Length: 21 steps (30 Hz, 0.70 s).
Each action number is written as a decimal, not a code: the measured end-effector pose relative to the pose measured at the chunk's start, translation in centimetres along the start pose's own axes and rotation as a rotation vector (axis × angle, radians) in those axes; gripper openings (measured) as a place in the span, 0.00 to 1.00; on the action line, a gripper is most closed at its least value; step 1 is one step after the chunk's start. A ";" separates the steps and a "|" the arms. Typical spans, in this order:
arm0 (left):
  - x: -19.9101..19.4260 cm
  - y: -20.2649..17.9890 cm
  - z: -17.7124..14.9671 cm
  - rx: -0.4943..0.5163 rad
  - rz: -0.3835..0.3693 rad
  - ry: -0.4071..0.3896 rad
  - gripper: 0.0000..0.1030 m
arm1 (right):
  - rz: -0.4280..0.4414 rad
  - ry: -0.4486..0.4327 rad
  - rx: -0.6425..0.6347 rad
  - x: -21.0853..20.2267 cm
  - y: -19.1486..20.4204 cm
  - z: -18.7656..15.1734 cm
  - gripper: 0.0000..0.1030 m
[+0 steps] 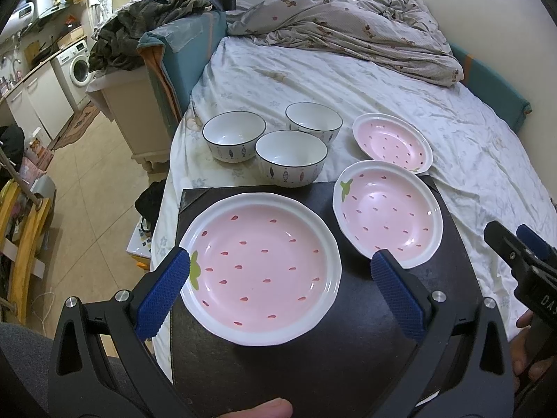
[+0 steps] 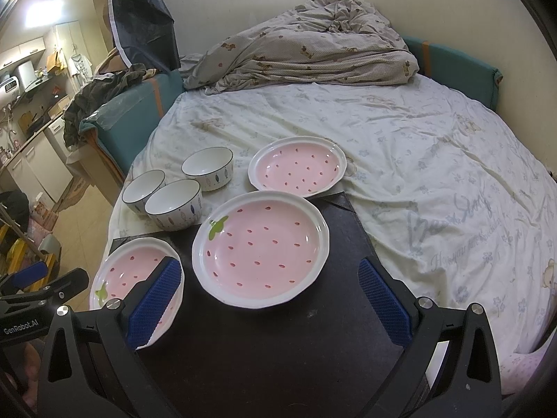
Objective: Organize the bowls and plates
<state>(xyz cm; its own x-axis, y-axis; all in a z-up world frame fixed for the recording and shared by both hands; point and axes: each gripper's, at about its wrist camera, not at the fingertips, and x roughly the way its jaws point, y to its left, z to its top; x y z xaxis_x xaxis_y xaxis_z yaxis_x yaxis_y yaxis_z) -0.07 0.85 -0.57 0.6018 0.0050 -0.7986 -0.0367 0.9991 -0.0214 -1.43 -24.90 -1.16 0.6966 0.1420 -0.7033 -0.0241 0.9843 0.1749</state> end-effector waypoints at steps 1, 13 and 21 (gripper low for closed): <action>0.0 0.0 0.0 0.000 0.001 0.000 1.00 | 0.001 -0.001 0.000 0.0 0.0 0.0 1.00; 0.1 0.0 -0.1 0.005 0.001 0.000 1.00 | -0.002 0.002 0.008 0.1 -0.2 0.0 1.00; 0.1 -0.1 -0.1 0.006 0.001 0.035 1.00 | 0.001 0.000 -0.007 -0.2 0.0 0.2 1.00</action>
<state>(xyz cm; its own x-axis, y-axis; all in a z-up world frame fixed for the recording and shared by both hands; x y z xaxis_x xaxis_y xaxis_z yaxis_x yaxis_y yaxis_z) -0.06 0.79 -0.68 0.5732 0.0048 -0.8194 -0.0327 0.9993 -0.0170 -1.43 -24.96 -0.84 0.6969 0.1427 -0.7028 -0.0296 0.9849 0.1706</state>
